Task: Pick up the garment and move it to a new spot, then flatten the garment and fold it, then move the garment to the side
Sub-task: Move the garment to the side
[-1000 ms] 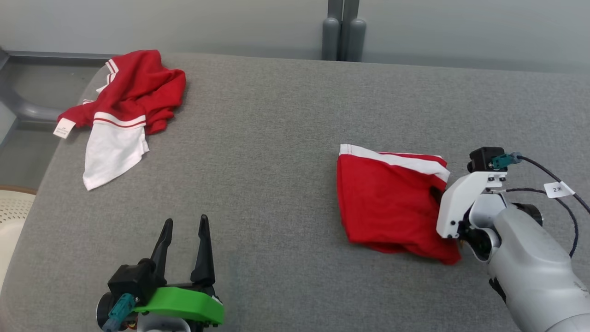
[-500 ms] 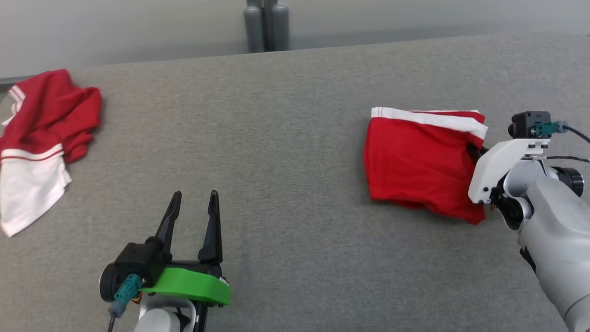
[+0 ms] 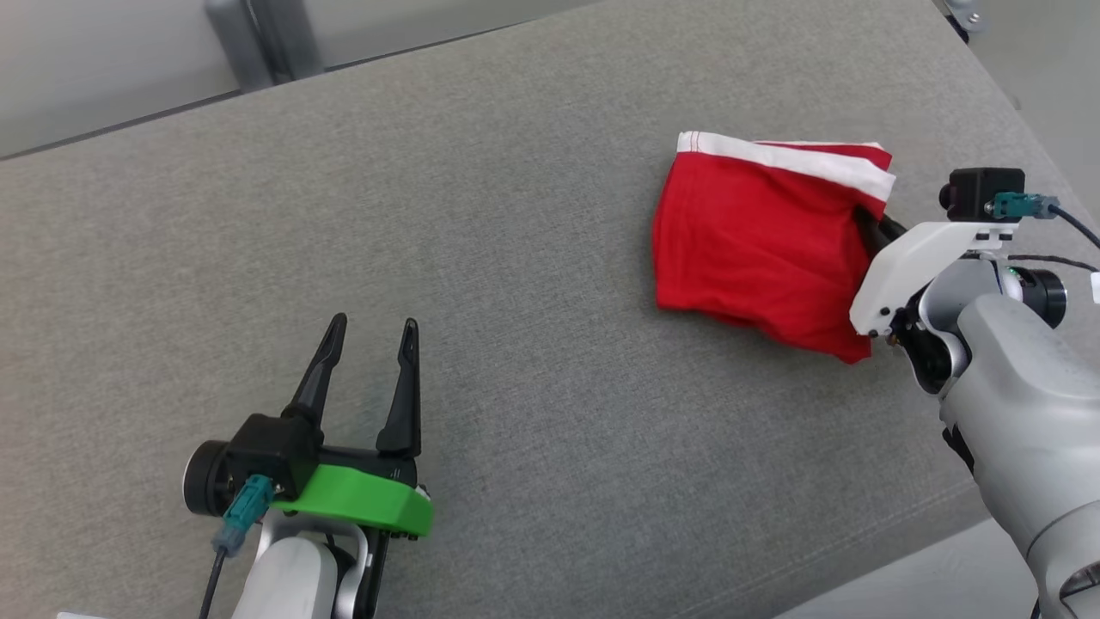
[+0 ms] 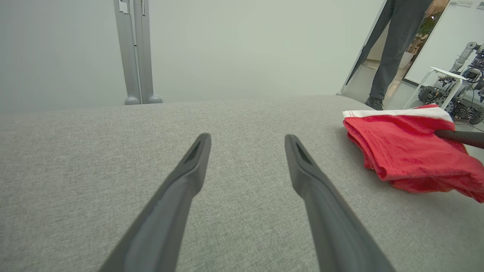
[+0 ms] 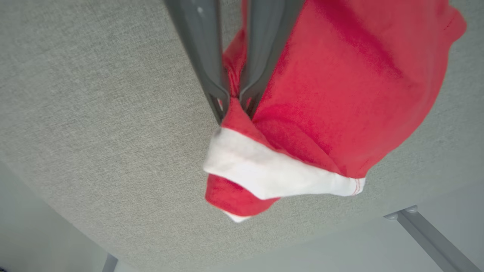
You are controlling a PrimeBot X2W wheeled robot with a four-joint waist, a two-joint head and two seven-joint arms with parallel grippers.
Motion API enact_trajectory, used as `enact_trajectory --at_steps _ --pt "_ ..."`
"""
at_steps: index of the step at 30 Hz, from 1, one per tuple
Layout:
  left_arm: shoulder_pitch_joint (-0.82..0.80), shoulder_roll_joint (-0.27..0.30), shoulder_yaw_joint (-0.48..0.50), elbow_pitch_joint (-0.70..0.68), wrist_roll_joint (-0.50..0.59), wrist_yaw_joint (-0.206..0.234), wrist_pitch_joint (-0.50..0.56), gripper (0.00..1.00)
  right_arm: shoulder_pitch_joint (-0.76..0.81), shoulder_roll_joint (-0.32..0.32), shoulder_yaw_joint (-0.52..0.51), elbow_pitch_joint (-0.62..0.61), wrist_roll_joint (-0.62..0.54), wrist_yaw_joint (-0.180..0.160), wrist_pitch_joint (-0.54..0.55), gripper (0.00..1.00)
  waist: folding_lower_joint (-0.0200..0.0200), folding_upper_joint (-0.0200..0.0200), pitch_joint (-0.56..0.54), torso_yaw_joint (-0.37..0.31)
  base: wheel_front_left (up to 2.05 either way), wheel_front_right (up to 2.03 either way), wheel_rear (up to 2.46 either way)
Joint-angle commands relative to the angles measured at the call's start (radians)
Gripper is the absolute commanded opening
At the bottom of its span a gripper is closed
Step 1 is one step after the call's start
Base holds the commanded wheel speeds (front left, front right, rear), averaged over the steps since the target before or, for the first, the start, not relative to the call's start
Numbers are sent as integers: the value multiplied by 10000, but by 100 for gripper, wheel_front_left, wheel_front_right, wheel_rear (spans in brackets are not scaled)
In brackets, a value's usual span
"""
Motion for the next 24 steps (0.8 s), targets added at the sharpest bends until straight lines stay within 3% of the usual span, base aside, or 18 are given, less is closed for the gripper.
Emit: enact_trajectory --at_steps 1,9,16,24 --pt "-191 82 19 8 68 -63 -3 100 -253 16 37 126 -76 -12 -206 0 0 -1 606 -606 0 0 0" --pt "-342 164 113 -226 252 -56 -3 100 -1245 -426 123 1065 -492 -12 -952 0 0 -1 991 177 0 0 0" --pt "-371 265 171 -662 368 -12 -3 100 -2366 -1325 322 1896 -1183 -14 -1335 0 0 -1 1502 1102 0 0 0" --pt "-280 398 107 -987 387 21 -2 100 -3371 -2207 264 2546 -1977 -14 -1442 0 0 -1 2057 1681 0 0 0"
